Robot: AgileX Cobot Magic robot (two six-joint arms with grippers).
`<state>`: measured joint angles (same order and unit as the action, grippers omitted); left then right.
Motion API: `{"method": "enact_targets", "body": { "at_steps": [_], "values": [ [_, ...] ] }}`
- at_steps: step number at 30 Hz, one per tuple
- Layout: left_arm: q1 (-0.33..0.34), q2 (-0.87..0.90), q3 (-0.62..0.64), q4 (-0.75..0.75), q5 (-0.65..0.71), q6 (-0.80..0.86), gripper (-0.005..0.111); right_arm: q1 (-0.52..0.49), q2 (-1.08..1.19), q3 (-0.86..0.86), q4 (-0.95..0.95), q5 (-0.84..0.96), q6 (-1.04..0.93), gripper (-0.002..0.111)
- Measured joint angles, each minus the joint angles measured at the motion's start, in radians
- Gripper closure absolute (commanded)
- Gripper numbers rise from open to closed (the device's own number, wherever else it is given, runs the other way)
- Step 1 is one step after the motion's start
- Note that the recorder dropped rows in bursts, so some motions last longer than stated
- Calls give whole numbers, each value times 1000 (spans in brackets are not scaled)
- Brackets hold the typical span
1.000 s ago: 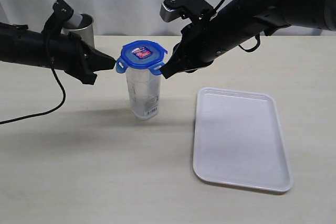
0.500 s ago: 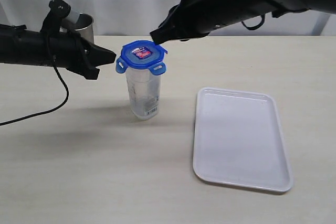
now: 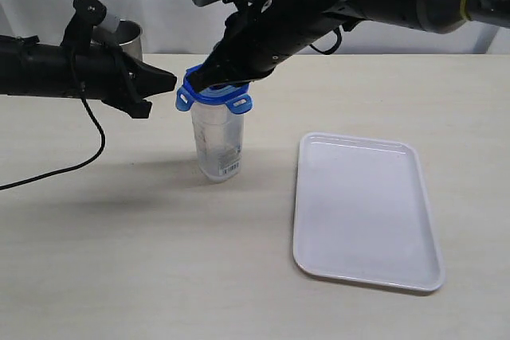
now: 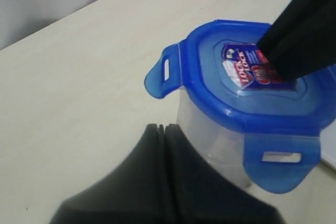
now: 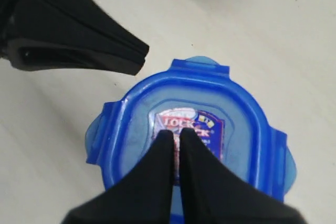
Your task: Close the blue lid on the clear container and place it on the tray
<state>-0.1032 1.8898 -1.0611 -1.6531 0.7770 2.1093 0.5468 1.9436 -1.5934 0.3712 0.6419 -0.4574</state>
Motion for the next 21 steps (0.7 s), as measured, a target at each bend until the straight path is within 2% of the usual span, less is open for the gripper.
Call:
{"method": "enact_targets", "body": {
  "at_steps": [14, 21],
  "values": [
    [13, -11, 52, 11, 128, 2, 107, 0, 5, -11, -43, 24, 31, 104],
    [13, -13, 56, 19, 132, 2, 107, 0, 5, -13, -43, 28, 31, 104]
  ]
}}
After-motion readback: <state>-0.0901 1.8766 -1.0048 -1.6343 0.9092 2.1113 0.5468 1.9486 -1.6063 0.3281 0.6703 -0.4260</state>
